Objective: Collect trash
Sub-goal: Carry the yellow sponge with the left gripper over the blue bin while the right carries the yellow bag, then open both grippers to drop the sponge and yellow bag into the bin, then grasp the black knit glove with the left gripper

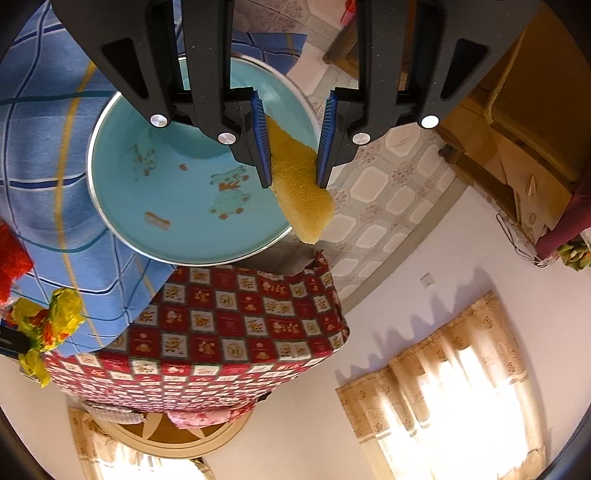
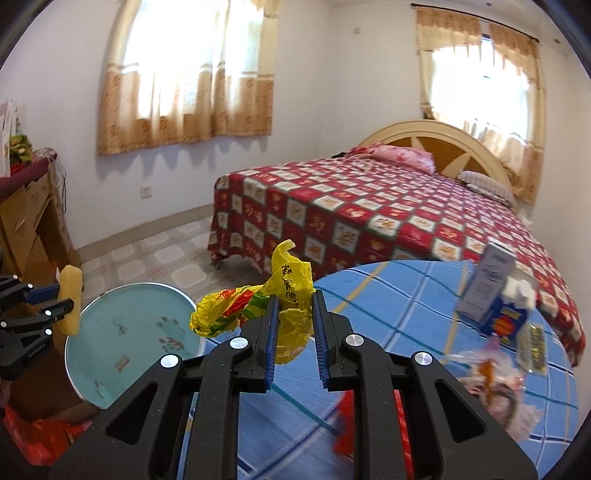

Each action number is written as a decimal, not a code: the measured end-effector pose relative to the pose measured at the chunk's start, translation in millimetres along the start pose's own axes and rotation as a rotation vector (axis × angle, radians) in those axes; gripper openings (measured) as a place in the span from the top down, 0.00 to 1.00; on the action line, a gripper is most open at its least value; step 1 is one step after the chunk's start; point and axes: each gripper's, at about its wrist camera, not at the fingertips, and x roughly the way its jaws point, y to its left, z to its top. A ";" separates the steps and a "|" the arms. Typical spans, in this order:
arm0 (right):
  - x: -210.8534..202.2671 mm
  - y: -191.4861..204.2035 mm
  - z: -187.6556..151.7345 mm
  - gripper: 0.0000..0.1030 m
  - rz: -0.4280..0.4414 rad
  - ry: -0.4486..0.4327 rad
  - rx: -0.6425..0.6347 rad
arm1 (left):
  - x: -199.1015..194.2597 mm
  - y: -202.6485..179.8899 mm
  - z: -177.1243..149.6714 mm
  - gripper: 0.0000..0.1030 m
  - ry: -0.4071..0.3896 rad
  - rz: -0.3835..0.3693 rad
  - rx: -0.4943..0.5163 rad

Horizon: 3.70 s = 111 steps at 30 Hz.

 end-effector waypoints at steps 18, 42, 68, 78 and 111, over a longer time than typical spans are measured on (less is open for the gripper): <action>48.4 56.8 -9.9 0.82 0.076 0.082 -0.077 | 13.4 12.6 -5.0 0.75 0.033 0.016 -0.010; 50.3 73.5 -15.4 0.62 0.147 0.114 -0.109 | 5.7 -7.7 -4.7 0.50 0.005 -0.063 0.010; -94.7 -61.7 -62.6 0.38 -0.142 0.014 0.068 | -14.7 -102.2 -25.5 0.26 0.013 -0.211 0.129; -119.2 -149.6 -150.3 0.37 -0.228 0.132 0.292 | -29.9 -141.0 -33.8 0.16 0.016 -0.257 0.176; -157.9 -198.6 -193.2 0.25 -0.438 0.130 0.298 | -98.7 -253.9 21.7 0.66 -0.149 -0.564 0.247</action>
